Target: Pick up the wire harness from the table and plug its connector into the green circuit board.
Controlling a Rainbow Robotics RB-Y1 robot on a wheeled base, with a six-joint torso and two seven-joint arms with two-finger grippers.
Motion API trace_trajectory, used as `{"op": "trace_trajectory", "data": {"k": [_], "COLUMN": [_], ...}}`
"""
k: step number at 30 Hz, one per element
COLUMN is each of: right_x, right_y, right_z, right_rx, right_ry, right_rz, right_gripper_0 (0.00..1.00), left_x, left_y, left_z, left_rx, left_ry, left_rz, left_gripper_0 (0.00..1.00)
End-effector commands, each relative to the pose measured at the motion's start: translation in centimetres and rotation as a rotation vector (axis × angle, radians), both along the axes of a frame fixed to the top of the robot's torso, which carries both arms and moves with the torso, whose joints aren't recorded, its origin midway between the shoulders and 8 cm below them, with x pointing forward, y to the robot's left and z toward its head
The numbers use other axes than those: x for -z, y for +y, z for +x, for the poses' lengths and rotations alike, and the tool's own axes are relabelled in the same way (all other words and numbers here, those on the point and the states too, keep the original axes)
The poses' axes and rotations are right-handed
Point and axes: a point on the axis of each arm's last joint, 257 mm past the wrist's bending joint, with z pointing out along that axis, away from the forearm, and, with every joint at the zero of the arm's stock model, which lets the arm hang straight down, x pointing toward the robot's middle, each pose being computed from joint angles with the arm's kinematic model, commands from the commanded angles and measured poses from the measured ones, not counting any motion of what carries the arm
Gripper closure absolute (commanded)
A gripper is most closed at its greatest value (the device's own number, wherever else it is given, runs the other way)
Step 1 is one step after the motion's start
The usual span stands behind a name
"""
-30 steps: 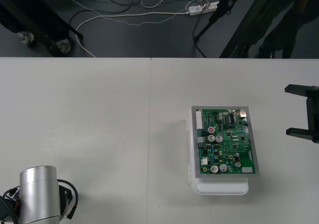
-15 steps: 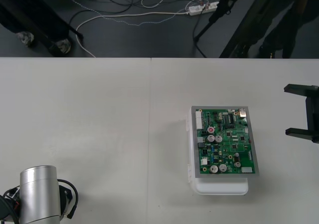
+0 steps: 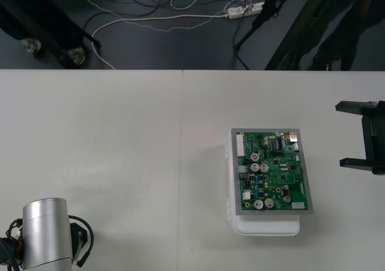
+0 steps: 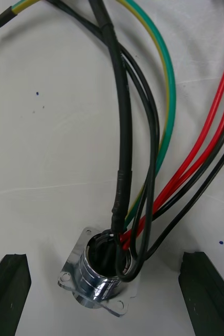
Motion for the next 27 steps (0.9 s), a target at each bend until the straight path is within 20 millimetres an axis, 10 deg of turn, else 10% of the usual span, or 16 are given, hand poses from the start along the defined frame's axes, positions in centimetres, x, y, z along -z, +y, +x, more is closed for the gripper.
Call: {"op": "trace_trajectory", "data": {"k": [1, 6, 7, 8, 9, 27], "right_x": [-0.8, -0.8, -0.7, -0.7, -0.7, -0.5], "right_y": [1.6, 2.1, 2.2, 2.2, 2.2, 2.7], "right_z": [-0.8, -1.2, -1.3, -1.3, -1.3, -1.7], "right_rx": [-0.055, -0.074, -0.076, -0.077, -0.077, -0.099], "right_ry": [-0.054, -0.046, -0.044, -0.042, -0.039, 0.073], "right_rz": [0.016, 0.014, 0.010, 0.010, 0.010, 0.014], "right_gripper_0": [0.00, 0.00, 0.00, 0.00, 0.00, 0.00], "left_x": [0.7, 0.6, 0.6, 0.6, 0.6, 0.7], "left_y": [0.9, 1.0, 0.9, 1.0, 1.1, 2.3], "left_z": [0.0, 0.2, 0.2, 0.3, 0.3, 0.6], "left_rx": [0.054, 0.055, 0.058, 0.059, 0.056, -0.041], "left_ry": [0.019, 0.017, 0.018, 0.018, 0.017, -0.007], "left_rz": [0.005, 0.004, 0.003, 0.006, 0.008, -0.014], "left_gripper_0": [0.18, 0.32, 0.43, 0.96, 1.00, 1.00]}}
